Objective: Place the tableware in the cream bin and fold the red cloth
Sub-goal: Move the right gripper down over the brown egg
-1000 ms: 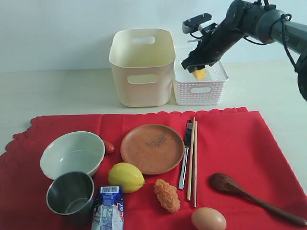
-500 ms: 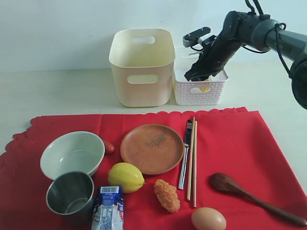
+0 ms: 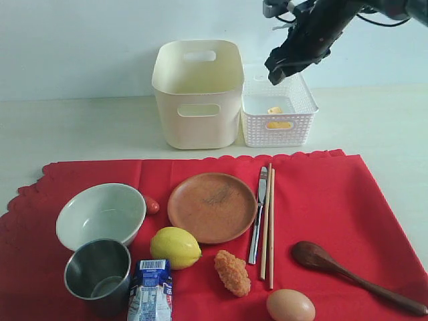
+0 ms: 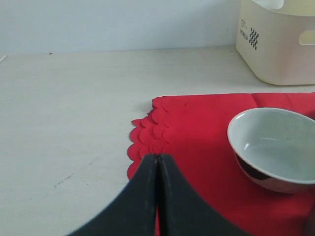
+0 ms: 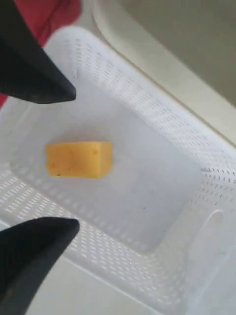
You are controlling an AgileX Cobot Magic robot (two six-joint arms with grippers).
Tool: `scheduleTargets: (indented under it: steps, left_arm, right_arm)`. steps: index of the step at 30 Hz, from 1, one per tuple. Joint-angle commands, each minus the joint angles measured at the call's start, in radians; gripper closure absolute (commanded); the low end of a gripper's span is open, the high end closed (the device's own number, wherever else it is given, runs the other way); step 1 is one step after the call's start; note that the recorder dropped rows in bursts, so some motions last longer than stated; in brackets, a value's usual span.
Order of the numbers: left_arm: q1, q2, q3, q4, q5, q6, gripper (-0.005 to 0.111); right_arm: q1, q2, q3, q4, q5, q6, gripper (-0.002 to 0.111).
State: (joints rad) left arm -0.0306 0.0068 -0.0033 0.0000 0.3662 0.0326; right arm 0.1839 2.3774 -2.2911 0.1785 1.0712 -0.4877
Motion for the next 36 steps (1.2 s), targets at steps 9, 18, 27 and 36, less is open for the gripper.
scheduleTargets:
  steps: [9,18,27,36]
  left_arm:
    - [0.000,-0.007,0.003,-0.011,-0.008,0.002,0.107]
    - [0.000,-0.007,0.003,-0.011,-0.008,0.002,0.107]
    - [0.000,-0.007,0.003,-0.011,-0.008,0.002,0.107]
    - [0.000,-0.007,0.003,-0.011,-0.008,0.002,0.107]
  right_arm:
    - [0.001,-0.195,0.121,0.014,0.150,0.159,0.051]
    - [0.001,-0.352,0.470,0.051,0.150,0.150,0.053]
    - [0.025,-0.626,0.875,0.208,0.062,-0.038,0.053]
    - [0.298,-0.733,1.055,0.087,0.044,-0.057,0.053]
